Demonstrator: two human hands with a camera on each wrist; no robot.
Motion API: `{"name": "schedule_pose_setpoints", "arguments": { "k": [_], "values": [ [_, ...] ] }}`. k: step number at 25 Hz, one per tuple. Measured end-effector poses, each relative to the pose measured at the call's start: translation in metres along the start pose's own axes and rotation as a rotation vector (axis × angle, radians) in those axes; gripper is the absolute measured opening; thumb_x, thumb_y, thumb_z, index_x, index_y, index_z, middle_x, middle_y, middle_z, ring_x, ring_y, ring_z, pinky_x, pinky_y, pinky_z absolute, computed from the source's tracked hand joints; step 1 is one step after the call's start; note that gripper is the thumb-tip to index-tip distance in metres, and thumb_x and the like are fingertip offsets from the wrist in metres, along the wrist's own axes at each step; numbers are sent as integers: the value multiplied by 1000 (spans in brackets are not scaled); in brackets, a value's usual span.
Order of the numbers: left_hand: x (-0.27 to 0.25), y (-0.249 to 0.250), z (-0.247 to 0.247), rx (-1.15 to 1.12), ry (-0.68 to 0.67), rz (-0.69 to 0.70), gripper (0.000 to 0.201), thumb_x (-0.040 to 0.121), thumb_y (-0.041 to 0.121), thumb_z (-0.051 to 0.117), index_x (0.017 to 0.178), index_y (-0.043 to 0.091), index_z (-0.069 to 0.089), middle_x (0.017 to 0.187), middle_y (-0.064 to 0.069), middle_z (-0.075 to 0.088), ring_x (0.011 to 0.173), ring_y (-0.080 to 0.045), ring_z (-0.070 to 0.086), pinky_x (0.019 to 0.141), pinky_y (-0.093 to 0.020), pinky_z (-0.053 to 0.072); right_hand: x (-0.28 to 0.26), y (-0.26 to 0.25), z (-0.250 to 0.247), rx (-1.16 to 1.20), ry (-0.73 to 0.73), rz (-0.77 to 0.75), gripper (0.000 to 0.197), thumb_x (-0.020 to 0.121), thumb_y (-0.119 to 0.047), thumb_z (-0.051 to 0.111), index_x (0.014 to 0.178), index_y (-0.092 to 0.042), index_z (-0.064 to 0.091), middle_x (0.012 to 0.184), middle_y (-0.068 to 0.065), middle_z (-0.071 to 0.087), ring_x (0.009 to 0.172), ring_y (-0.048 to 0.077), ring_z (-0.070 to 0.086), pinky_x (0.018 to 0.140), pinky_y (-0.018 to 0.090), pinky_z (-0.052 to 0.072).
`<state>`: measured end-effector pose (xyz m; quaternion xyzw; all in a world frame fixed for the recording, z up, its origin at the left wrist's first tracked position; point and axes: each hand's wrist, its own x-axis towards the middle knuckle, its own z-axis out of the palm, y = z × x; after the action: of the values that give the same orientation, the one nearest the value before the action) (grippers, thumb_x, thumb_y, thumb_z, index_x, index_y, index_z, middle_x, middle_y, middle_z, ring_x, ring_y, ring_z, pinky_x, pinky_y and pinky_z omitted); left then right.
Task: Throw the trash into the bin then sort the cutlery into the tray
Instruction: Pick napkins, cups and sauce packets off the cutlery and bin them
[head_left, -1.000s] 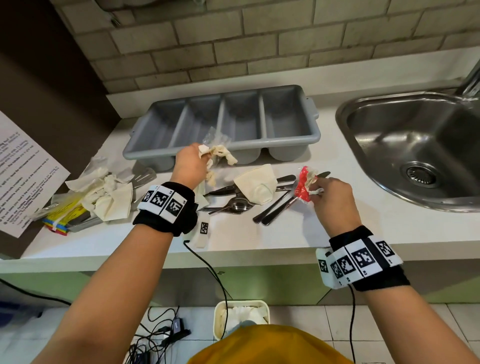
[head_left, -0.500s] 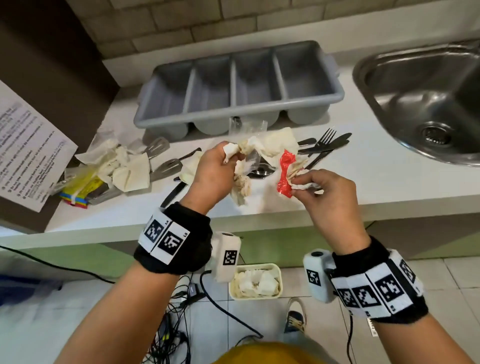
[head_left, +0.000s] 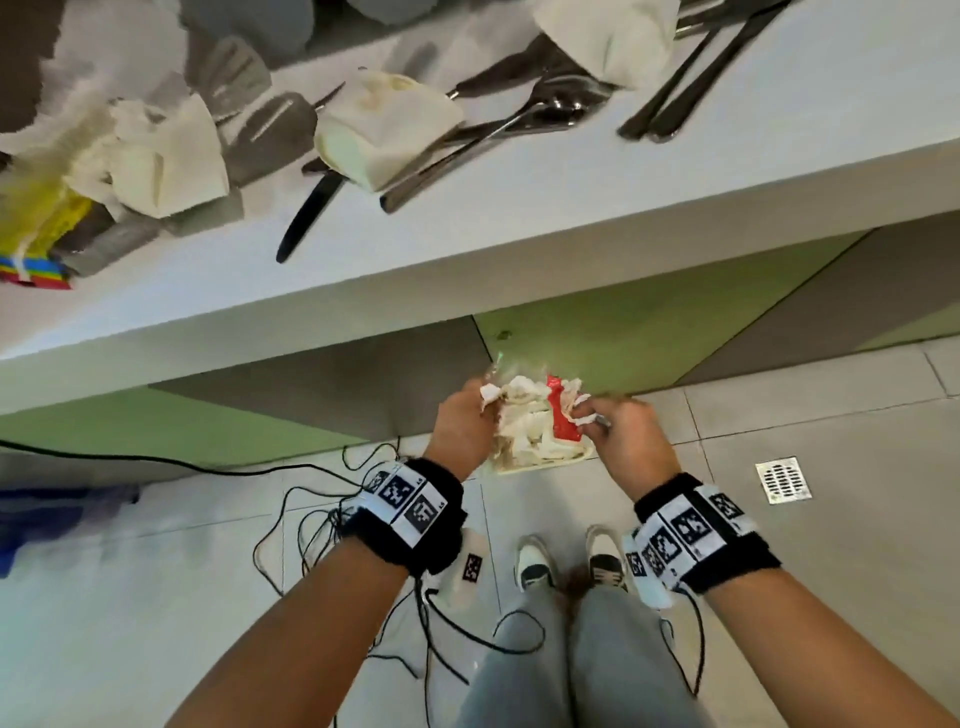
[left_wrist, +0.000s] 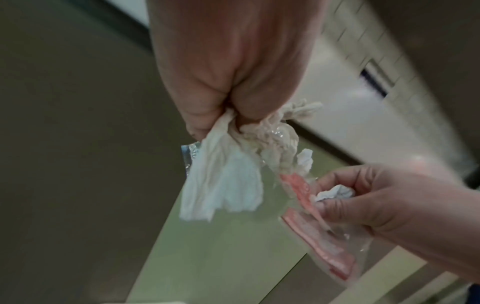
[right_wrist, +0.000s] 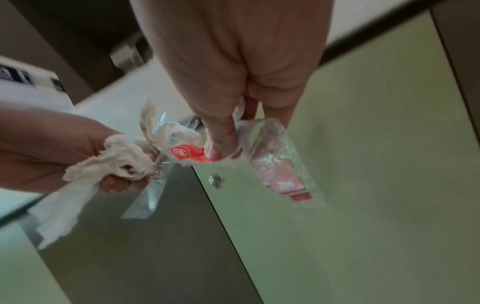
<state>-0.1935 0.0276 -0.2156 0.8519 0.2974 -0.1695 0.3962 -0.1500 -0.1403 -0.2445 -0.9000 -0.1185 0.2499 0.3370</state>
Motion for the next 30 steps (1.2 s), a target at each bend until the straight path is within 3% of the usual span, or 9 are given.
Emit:
{"name": "schedule_pose_setpoints", "arguments": {
  "k": [7, 10, 13, 16, 19, 21, 24, 27, 30],
  "values": [
    [135, -108, 102, 213, -82, -71, 28, 94, 11, 50, 121, 3, 53, 118, -20, 64, 110, -33, 60, 85, -31, 47, 97, 115, 128, -203, -115, 18, 28, 88, -8, 54, 109, -19, 69, 115, 9, 68, 115, 30, 50, 96, 32, 45],
    [179, -145, 148, 252, -103, -85, 29, 93, 7, 47, 121, 4, 54, 119, -19, 62, 107, -33, 61, 81, -30, 47, 128, 156, 175, -177, -193, 89, 31, 88, -6, 51, 109, -21, 67, 118, 8, 64, 119, 27, 49, 96, 32, 45],
    [227, -176, 197, 211, -120, -70, 29, 89, 0, 47, 117, 2, 57, 113, -23, 65, 87, -29, 61, 67, -23, 43, 170, 195, 215, -116, -287, 82, 28, 89, -4, 51, 108, -16, 69, 119, 11, 65, 114, 28, 57, 99, 34, 47],
    [269, -203, 237, 224, -88, -107, 30, 82, -1, 49, 108, 8, 62, 106, -19, 70, 95, -31, 66, 80, -30, 53, 209, 226, 240, -89, -357, 101, 28, 90, -5, 51, 112, -12, 67, 123, 12, 64, 115, 26, 59, 101, 31, 45],
    [291, -221, 263, 280, -178, -164, 37, 85, 5, 56, 121, 10, 57, 127, -12, 61, 117, -27, 57, 95, -27, 42, 229, 248, 259, -213, -487, 97, 47, 90, -13, 56, 136, -20, 47, 152, 13, 31, 135, 30, 39, 115, 38, 29],
    [297, -226, 271, 289, -306, -177, 63, 84, 13, 64, 141, 12, 37, 143, -7, 47, 128, -26, 49, 102, -29, 39, 230, 256, 263, -297, -542, 124, 61, 90, -16, 54, 144, -29, 29, 159, 13, 7, 141, 36, 26, 119, 40, 21],
    [287, -221, 263, 304, -298, -152, 76, 84, 15, 64, 148, 15, 22, 151, -6, 35, 136, -23, 40, 109, -28, 32, 211, 258, 251, -152, -445, 177, 58, 88, -5, 48, 141, -23, 36, 153, 13, 28, 139, 29, 32, 115, 33, 29],
    [261, -206, 244, 281, -209, -74, 52, 87, 14, 60, 136, 13, 43, 145, -6, 43, 132, -21, 43, 105, -18, 29, 177, 256, 228, -102, -396, 250, 50, 86, -5, 48, 133, -20, 48, 143, 11, 44, 130, 28, 44, 109, 32, 36],
    [225, -172, 214, 226, -310, -73, 38, 88, 12, 58, 126, 11, 56, 134, -9, 55, 120, -24, 54, 97, -24, 42, 139, 228, 192, -104, -423, 292, 43, 87, -9, 50, 129, -20, 52, 138, 11, 49, 127, 27, 46, 109, 32, 37]
  ]
}}
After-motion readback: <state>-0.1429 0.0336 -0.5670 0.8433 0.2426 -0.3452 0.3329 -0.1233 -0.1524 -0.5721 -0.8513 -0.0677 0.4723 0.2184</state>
